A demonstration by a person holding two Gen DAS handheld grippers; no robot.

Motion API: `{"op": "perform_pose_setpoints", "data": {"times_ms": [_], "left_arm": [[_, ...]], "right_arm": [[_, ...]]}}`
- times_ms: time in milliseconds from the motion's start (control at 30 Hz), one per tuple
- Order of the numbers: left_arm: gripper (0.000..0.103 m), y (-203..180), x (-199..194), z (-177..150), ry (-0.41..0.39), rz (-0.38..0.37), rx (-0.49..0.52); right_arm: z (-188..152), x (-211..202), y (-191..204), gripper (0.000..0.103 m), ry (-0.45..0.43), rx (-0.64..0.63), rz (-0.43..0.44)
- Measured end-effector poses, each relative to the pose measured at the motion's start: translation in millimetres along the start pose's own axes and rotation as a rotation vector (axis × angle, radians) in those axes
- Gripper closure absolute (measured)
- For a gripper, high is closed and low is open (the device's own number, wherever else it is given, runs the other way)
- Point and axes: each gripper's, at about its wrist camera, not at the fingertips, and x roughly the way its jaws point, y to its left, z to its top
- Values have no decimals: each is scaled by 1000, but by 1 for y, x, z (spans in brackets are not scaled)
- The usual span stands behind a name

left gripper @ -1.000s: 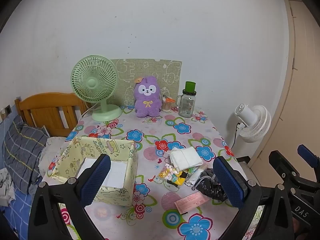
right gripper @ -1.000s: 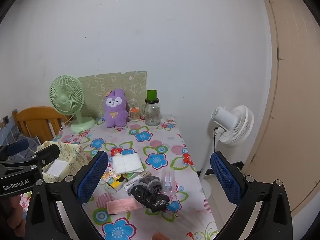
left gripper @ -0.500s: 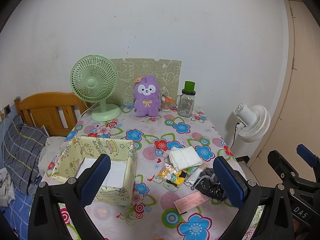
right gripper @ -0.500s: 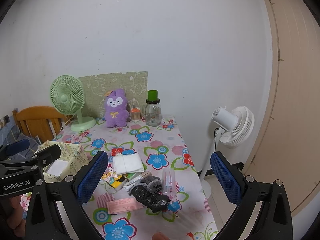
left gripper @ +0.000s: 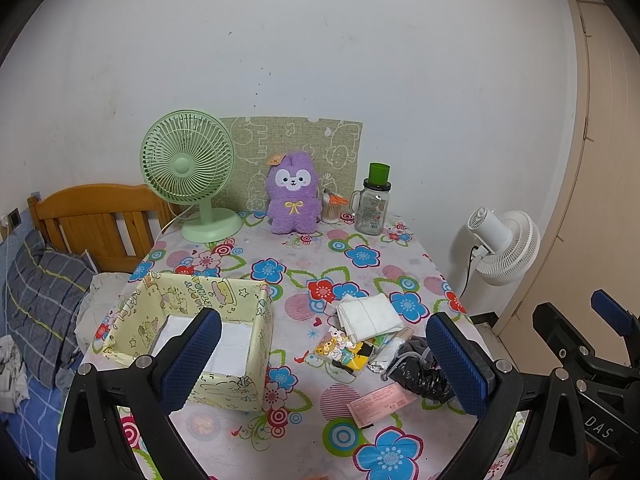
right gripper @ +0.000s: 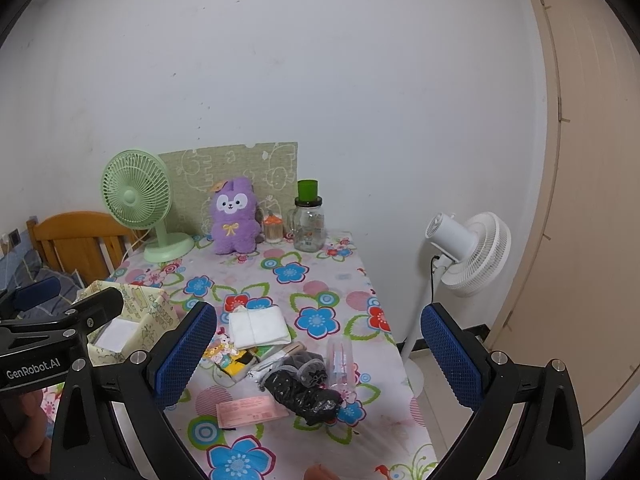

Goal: Organize soft objects

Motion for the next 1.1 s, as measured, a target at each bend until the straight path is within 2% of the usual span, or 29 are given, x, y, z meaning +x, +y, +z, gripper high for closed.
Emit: {"op": "perform_pose_setpoints", "data": {"times_ms": [1100], "left_arm": [[0,-7,-3,-1,9,-7,3]], "right_arm": [[-2,-3,-2,0,6,11,8]]}}
